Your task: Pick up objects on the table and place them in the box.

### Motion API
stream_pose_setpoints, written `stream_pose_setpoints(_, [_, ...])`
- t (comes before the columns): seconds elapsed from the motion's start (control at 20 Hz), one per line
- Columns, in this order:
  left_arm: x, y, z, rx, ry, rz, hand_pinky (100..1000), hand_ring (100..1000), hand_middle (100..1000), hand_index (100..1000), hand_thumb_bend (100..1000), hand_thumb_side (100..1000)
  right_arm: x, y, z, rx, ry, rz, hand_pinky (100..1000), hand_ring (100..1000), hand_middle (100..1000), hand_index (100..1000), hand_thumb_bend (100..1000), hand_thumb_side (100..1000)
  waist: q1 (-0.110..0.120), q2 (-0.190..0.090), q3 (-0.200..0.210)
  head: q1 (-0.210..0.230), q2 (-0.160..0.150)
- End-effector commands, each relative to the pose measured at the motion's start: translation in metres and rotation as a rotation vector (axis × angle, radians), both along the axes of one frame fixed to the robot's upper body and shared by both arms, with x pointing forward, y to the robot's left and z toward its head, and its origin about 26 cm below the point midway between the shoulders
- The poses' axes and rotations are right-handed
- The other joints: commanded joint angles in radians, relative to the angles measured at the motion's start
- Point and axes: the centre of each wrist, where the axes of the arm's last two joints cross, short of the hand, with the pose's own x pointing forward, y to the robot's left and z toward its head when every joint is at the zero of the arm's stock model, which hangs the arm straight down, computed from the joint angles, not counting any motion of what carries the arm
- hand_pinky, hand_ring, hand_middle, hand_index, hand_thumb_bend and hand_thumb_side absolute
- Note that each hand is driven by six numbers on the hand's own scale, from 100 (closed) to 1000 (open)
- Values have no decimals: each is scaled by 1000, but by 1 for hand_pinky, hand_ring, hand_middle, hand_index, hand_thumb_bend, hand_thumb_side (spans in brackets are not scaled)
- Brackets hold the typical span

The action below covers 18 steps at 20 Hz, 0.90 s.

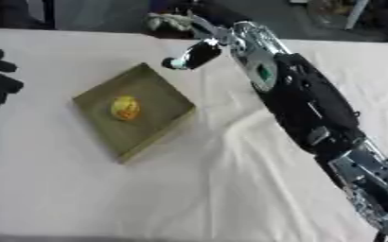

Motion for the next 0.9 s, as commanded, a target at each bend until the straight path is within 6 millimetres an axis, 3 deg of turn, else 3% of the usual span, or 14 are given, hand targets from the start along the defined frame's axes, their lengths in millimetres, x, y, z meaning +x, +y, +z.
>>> stream_pose_setpoints(0.05, [-2, 9, 4, 23, -15, 42, 662, 598, 641, 811, 454, 689, 8, -61, -6, -20, 34, -178, 869, 901, 891, 966, 521, 465, 10, -21, -36, 26, 4])
stream_pose_setpoints(0.2, [-2, 11, 3, 24, -13, 54, 661, 599, 641, 811, 455, 689, 4, -106, -18, -28, 59, -276, 867, 900, 890, 961, 515, 460, 12, -23, -56, 30, 2])
stream_pose_setpoints(0.45, [-2, 11, 3, 24, -12, 55, 661, 598, 641, 811, 456, 690, -11, -169, -19, -5, 73, -380, 863, 899, 887, 949, 508, 457, 13, -22, -58, 21, -3])
stream_pose_setpoints(0.65, [-2, 11, 3, 24, -15, 55, 661, 598, 641, 811, 456, 689, -18, -192, -29, 41, 121, -438, 861, 899, 885, 938, 502, 450, 15, -22, -62, 22, -7])
stream_pose_setpoints(0.9, [-2, 10, 4, 23, -16, 55, 661, 598, 641, 811, 457, 689, -19, -201, -50, 58, 195, -473, 862, 899, 884, 907, 490, 439, 18, -22, -56, 20, -10])
